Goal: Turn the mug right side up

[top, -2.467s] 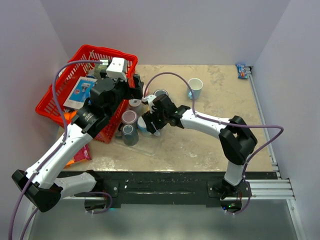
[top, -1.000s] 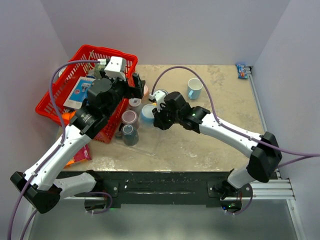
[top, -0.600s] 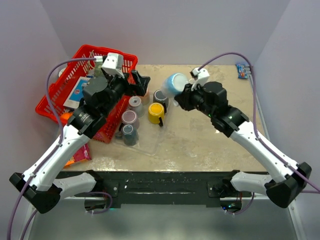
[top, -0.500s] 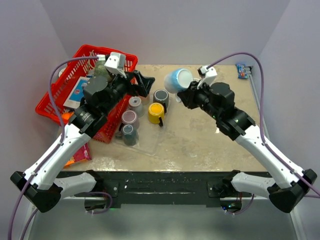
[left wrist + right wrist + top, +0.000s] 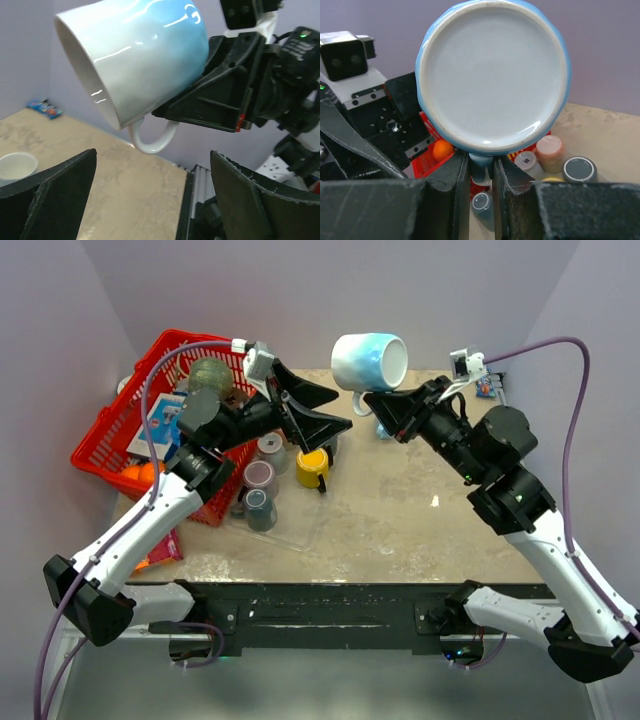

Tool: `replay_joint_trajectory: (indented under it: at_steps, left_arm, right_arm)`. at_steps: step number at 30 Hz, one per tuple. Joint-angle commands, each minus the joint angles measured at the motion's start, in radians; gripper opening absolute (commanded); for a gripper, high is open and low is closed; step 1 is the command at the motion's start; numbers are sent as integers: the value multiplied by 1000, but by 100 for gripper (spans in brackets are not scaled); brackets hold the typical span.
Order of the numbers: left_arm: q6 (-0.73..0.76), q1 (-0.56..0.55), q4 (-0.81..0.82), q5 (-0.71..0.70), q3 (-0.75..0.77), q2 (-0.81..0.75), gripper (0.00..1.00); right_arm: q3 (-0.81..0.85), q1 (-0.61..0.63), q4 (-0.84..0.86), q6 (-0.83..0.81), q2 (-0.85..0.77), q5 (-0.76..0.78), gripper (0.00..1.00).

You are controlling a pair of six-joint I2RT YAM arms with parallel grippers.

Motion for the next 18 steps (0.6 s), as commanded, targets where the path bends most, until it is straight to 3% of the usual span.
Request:
replay_joint_trajectory:
  at_steps: [1, 6, 9, 18]
  left_arm:
    - [-226, 2, 367, 219, -32, 21, 99]
    - [-439, 3, 550, 238, -43, 76, 98]
    - [-524, 2, 575, 230, -24, 109, 93]
    - [-687, 0, 714, 201, -52, 150, 66]
  right_arm:
    - [63, 2, 206, 37, -57, -97, 0]
    - [41, 4, 264, 57, -76, -194, 0]
    - [29, 2, 286, 60, -80, -223, 0]
    - [-19, 2, 326, 62, -85, -264, 0]
